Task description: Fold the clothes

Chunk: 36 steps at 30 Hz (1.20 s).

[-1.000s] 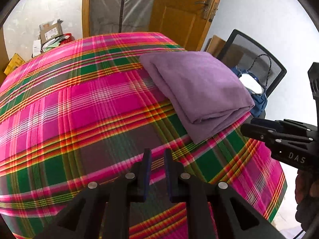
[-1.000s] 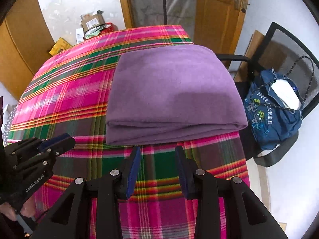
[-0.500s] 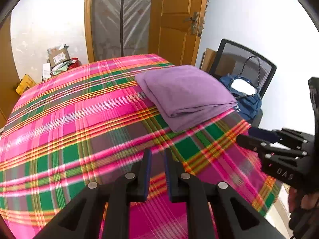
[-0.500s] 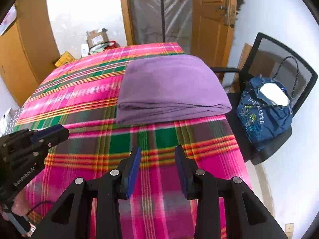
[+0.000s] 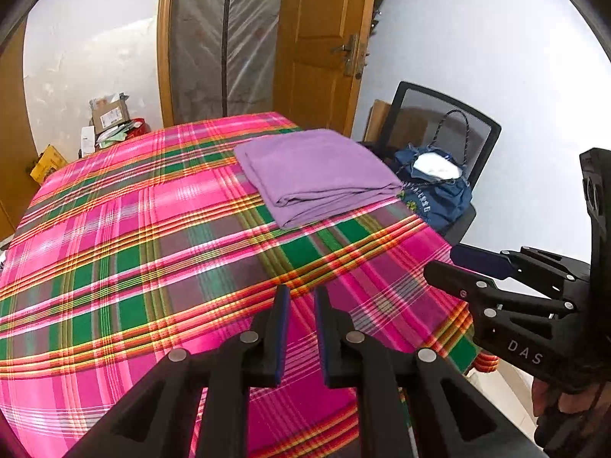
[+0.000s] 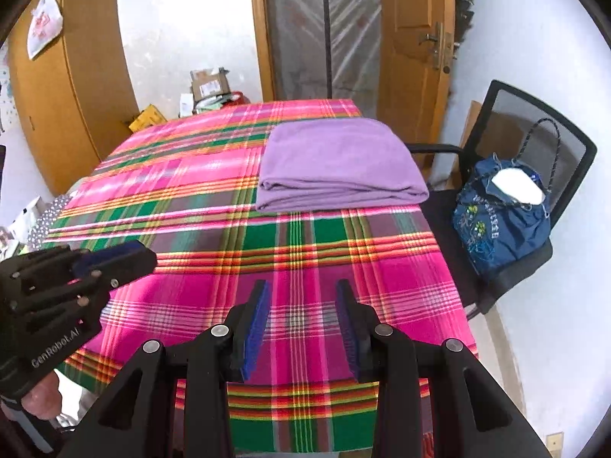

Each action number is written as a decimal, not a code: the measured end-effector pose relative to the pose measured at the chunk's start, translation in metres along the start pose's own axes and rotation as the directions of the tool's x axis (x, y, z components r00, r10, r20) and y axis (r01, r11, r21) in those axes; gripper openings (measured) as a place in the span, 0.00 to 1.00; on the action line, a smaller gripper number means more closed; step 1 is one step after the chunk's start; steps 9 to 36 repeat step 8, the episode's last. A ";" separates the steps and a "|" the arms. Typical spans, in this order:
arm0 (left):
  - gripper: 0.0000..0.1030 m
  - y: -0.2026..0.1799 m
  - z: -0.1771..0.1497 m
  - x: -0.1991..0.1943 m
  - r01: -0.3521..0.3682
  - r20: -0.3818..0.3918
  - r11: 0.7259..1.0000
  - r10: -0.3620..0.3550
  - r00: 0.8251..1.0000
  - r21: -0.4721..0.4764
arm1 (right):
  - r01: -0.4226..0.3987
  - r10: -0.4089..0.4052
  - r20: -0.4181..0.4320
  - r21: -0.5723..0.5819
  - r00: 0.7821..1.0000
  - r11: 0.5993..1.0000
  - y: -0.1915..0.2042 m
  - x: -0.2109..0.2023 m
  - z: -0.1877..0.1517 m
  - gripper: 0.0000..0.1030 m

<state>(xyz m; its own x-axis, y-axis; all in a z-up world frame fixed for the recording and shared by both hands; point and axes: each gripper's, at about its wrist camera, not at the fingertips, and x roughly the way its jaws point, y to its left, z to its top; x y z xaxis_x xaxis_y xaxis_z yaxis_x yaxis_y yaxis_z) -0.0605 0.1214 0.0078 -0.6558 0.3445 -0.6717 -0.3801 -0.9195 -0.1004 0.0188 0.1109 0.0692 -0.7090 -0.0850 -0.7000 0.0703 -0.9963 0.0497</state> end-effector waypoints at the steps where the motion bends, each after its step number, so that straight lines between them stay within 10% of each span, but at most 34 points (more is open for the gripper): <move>1: 0.12 -0.001 0.001 -0.001 0.005 0.008 1.000 -0.005 1.000 -0.001 | 0.001 -0.001 0.008 0.000 1.000 1.000 0.000 -0.003 0.000 0.35; 36: 0.12 -0.003 0.011 0.003 0.006 0.051 1.000 -0.005 0.999 -0.014 | 0.019 -0.019 0.020 0.001 1.000 1.000 -0.006 -0.010 0.000 0.35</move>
